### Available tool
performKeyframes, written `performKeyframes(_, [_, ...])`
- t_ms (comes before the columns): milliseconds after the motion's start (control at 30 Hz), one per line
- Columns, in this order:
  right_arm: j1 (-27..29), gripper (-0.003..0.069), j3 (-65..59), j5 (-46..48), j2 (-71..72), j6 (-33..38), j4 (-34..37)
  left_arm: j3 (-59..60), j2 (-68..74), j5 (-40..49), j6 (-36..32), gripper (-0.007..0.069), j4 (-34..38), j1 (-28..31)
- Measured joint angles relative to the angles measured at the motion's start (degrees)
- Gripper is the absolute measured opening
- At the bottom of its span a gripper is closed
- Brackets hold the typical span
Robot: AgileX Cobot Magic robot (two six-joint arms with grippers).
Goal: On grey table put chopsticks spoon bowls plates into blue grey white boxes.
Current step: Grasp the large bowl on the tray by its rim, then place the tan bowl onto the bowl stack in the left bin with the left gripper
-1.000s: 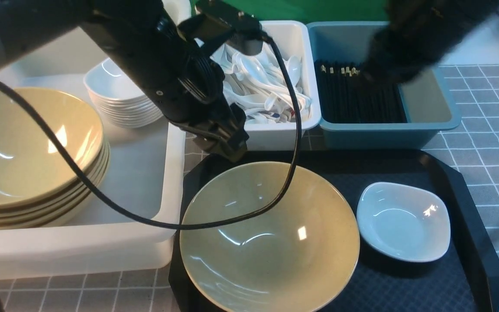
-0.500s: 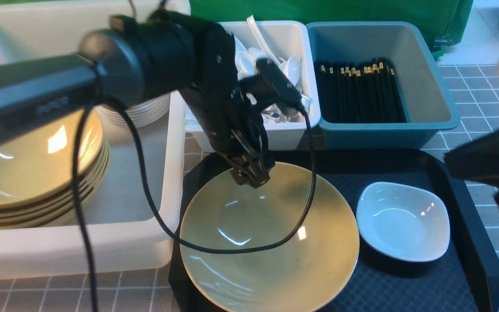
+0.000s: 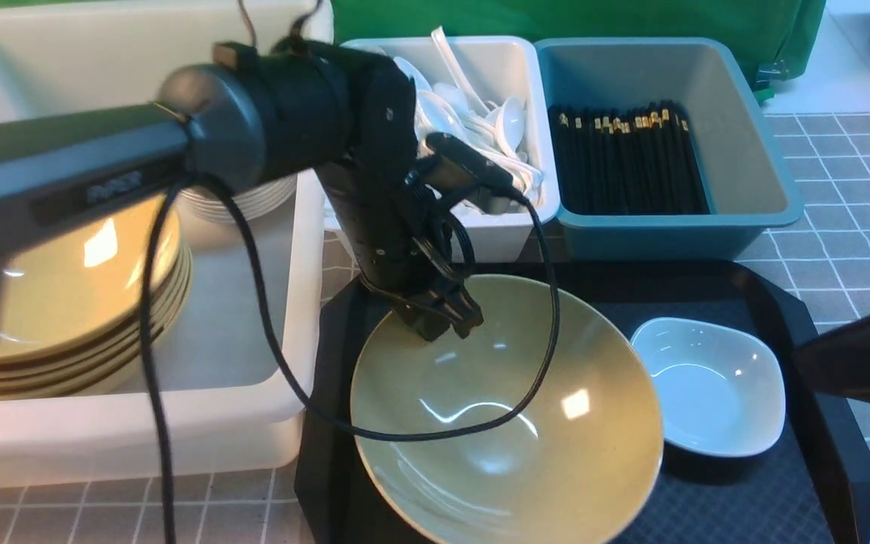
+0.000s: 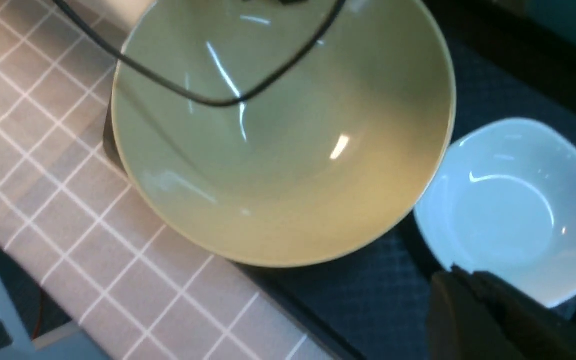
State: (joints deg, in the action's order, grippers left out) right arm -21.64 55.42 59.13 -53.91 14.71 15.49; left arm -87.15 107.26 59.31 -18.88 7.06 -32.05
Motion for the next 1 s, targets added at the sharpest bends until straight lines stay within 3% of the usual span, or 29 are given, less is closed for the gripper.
performKeyframes(200, [0.0, 0.0037, 8.1, 2.3, -3.9, 2.1, 2.3, 0.1, -11.4, 1.2, 1.8, 0.0011, 0.6, 4.1])
performKeyframes(367, [-3.3, 0.0038, 17.5, 2.6, -9.5, 5.0, 6.0, 0.2, -26.9, 4.4, 2.7, 0.0006, 7.8, 18.9])
performKeyframes(433, [-6.7, 0.0038, 21.1, 2.7, -12.4, 5.4, 6.2, 0.2, -31.6, 5.0, 2.8, 0.0006, 9.5, 25.2])
performKeyframes(633, [-19.0, 0.0038, 29.6, 2.7, -22.0, 7.2, 6.4, 5.2, -39.6, 4.9, 2.8, 0.0004, 12.4, 51.9])
performKeyframes(733, [-23.2, 0.0038, 32.1, 3.1, -25.5, 7.6, 5.1, 9.5, -39.1, 3.7, 2.8, 0.0004, 14.2, 60.0])
performKeyframes(833, [-24.9, 0.0040, 33.3, 4.6, -27.1, 7.8, 2.6, 14.9, -37.9, -1.1, 2.8, 0.0004, 14.9, 63.3])
performKeyframes(1000, [-25.2, 0.0042, 33.4, 5.3, -27.1, 7.7, -1.2, 21.7, -36.5, -8.7, 2.9, 0.0008, 16.0, 63.6])
